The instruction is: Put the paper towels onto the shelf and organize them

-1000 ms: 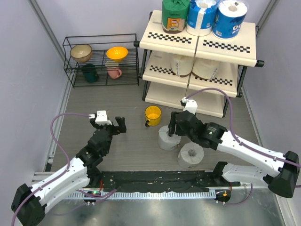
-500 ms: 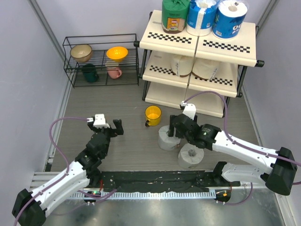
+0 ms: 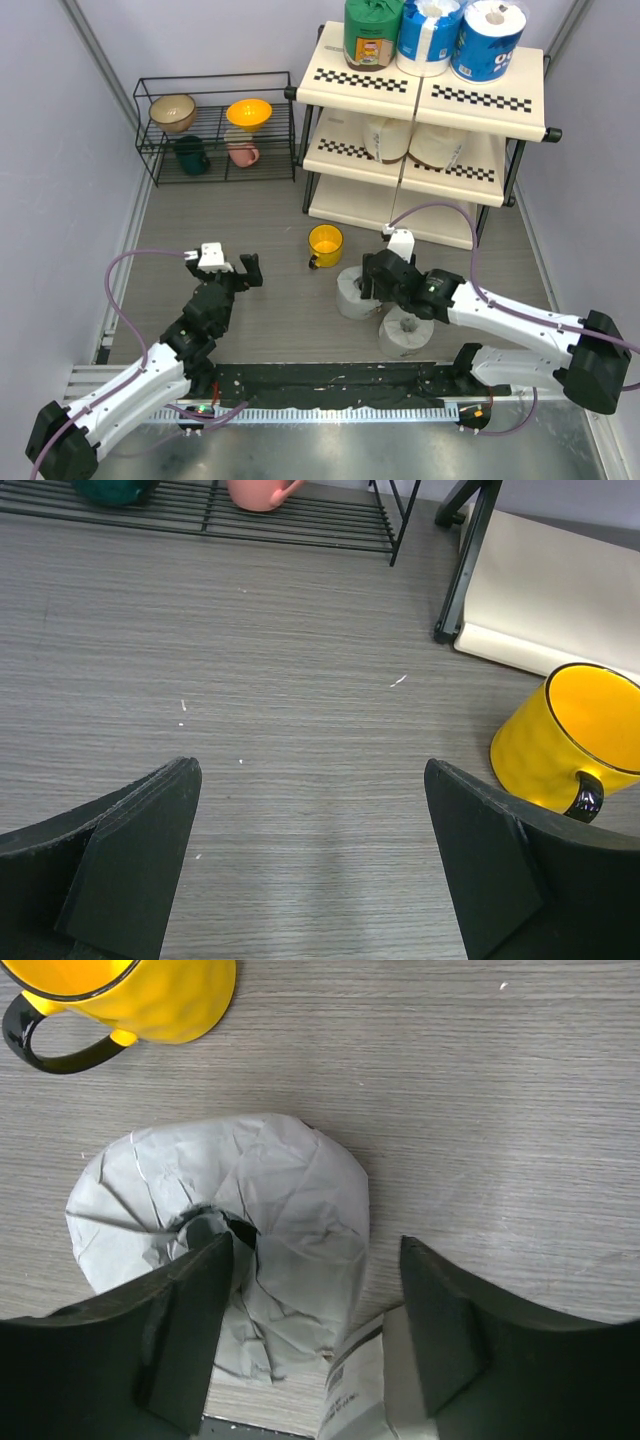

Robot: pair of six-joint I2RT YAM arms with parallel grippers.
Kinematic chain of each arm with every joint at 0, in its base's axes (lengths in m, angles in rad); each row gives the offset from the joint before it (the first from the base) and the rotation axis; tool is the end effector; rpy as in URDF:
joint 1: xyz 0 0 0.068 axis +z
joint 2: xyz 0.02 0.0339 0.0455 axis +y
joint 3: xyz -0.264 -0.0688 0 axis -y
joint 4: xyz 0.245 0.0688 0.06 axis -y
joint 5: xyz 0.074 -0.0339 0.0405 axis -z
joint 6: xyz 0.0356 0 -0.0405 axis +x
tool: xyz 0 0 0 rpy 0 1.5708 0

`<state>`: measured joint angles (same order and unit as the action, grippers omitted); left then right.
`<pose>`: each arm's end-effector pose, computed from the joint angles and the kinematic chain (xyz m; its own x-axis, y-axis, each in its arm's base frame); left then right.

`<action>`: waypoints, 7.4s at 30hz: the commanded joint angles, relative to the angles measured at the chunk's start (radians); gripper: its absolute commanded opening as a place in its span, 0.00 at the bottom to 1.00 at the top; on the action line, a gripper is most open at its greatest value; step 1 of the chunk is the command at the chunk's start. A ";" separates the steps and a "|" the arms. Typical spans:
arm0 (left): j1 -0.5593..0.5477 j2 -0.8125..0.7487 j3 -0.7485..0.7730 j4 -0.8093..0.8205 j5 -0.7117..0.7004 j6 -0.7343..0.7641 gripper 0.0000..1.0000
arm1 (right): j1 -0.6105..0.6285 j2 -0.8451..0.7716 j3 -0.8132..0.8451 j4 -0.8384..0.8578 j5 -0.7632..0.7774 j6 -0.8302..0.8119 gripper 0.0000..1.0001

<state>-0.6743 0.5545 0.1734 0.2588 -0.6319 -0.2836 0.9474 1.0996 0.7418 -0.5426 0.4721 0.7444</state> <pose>0.1282 -0.0755 0.2045 -0.1043 -0.2057 -0.9730 0.0173 0.9779 -0.2085 0.1394 0.1662 0.2363 -0.7146 0.0398 -0.6984 -0.1006 0.9822 0.1589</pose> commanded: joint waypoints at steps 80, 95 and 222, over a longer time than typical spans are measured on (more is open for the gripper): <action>0.035 -0.067 -0.029 0.049 -0.022 -0.031 1.00 | -0.236 0.697 0.151 1.489 0.545 -0.703 0.27; 0.033 -0.059 -0.026 0.053 -0.012 -0.026 1.00 | -0.240 0.688 0.157 1.442 0.545 -0.692 0.62; 0.039 -0.057 -0.025 0.048 -0.003 -0.037 1.00 | -0.235 -0.113 0.042 0.093 0.306 0.080 0.27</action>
<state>-0.6399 0.5114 0.1425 0.2657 -0.6323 -0.3111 0.7940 1.0225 0.7460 -0.6743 0.7238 0.9195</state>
